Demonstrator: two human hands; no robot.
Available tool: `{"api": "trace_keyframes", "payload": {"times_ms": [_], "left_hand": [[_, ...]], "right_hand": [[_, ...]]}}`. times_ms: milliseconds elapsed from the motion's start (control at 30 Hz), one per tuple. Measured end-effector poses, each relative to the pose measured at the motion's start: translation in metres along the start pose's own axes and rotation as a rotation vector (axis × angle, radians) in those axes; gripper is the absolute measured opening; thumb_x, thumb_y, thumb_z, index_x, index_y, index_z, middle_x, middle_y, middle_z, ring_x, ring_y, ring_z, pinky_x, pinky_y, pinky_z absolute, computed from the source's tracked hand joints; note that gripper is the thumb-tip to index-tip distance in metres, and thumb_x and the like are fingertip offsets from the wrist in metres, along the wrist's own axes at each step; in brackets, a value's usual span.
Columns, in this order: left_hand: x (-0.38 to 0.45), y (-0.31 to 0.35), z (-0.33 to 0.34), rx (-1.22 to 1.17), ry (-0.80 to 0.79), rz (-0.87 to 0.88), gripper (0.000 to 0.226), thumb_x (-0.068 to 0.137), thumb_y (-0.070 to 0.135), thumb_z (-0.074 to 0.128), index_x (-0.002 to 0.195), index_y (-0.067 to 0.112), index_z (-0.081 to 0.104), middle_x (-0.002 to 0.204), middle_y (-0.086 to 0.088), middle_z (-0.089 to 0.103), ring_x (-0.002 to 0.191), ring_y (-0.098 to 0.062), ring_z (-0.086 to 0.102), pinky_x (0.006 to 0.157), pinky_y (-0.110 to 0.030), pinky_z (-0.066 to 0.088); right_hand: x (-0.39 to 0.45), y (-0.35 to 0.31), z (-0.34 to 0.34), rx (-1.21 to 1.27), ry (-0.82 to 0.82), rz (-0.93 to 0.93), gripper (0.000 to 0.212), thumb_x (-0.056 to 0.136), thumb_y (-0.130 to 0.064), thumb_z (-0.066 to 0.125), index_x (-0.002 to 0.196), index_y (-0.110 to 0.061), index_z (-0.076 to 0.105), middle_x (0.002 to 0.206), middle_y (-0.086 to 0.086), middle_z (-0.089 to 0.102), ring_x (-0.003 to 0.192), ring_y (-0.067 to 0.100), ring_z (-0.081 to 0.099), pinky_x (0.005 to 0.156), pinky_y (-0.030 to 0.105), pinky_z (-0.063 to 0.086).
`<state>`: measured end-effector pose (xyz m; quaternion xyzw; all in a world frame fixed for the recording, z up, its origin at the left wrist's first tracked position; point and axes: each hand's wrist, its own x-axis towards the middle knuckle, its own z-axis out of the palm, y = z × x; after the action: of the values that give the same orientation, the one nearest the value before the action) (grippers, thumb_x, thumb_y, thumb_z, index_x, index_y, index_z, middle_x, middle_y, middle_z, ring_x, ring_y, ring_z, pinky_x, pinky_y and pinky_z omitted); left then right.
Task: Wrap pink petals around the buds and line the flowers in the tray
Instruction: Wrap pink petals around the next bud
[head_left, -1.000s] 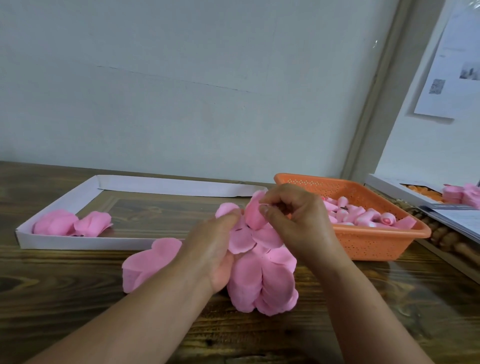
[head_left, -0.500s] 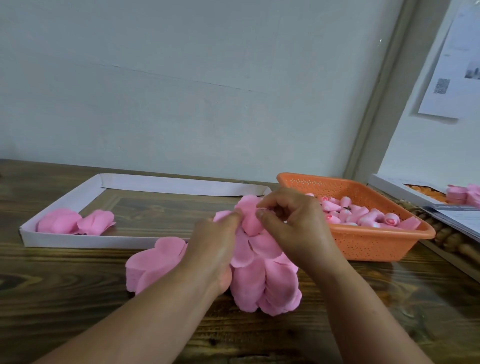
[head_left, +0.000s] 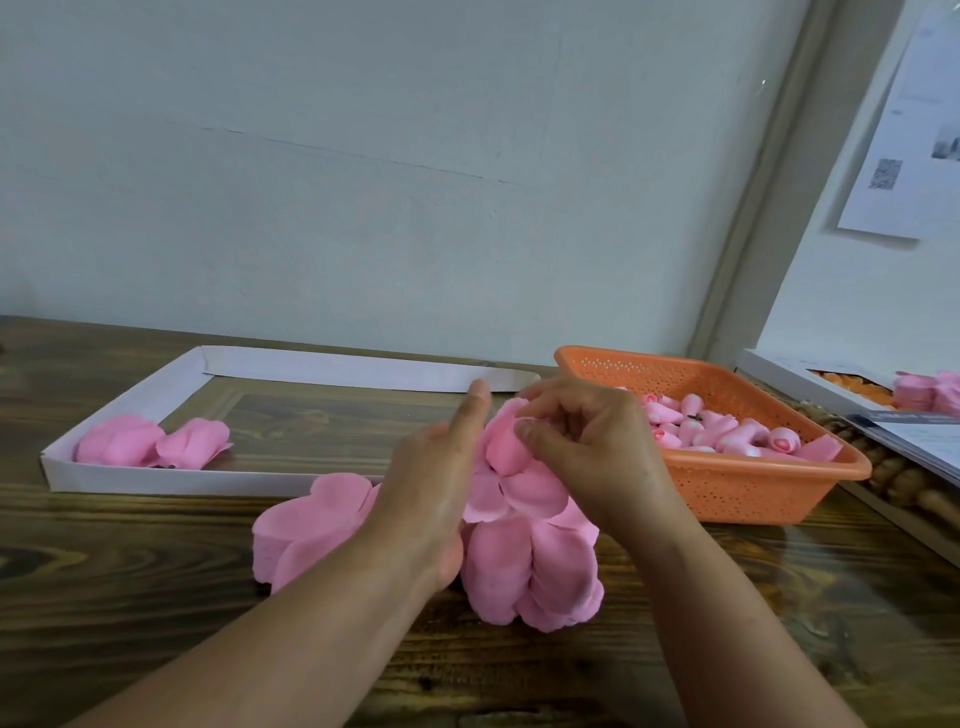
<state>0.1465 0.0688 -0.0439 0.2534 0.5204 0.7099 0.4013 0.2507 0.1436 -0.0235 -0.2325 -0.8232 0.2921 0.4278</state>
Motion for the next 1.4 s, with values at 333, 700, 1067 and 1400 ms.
{"api": "trace_keyframes", "payload": {"times_ms": [333,700,1067,1400], "left_hand": [[-0.001,-0.004,-0.001,0.075,0.116,0.048,0.020,0.096,0.020,0.053,0.080,0.016,0.065,0.060,0.002,0.067,0.054,-0.011,0.064,0.048,-0.022,0.048],[0.000,-0.007,-0.001,0.012,0.032,0.062,0.012,0.091,0.019,0.063,0.086,0.012,0.071,0.080,-0.010,0.074,0.075,-0.025,0.070,0.071,-0.037,0.056],[-0.002,-0.009,-0.002,0.102,0.028,0.081,0.002,0.086,0.011,0.067,0.085,0.010,0.068,0.074,-0.003,0.072,0.059,-0.009,0.068,0.048,-0.020,0.051],[0.002,-0.003,-0.006,0.061,0.028,-0.018,0.012,0.086,0.002,0.065,0.079,0.012,0.068,0.065,-0.003,0.072,0.059,-0.015,0.070,0.054,-0.025,0.055]], "right_hand": [[0.000,0.000,0.001,0.004,0.033,0.027,0.020,0.079,0.001,0.066,0.069,-0.015,0.065,0.071,0.005,0.063,0.056,0.003,0.049,0.052,0.015,0.040],[0.000,0.001,0.000,0.002,0.039,0.052,0.025,0.079,0.005,0.061,0.072,-0.020,0.062,0.063,0.003,0.060,0.051,0.003,0.045,0.050,0.015,0.038],[0.000,0.002,0.005,-0.029,0.005,0.077,0.024,0.079,0.003,0.060,0.068,-0.018,0.063,0.044,-0.020,0.052,0.044,-0.001,0.047,0.045,0.009,0.033],[-0.001,0.002,-0.002,0.125,-0.139,0.094,0.020,0.074,0.007,0.065,0.073,-0.013,0.064,0.053,0.016,0.050,0.049,0.016,0.038,0.051,0.027,0.033]]}}
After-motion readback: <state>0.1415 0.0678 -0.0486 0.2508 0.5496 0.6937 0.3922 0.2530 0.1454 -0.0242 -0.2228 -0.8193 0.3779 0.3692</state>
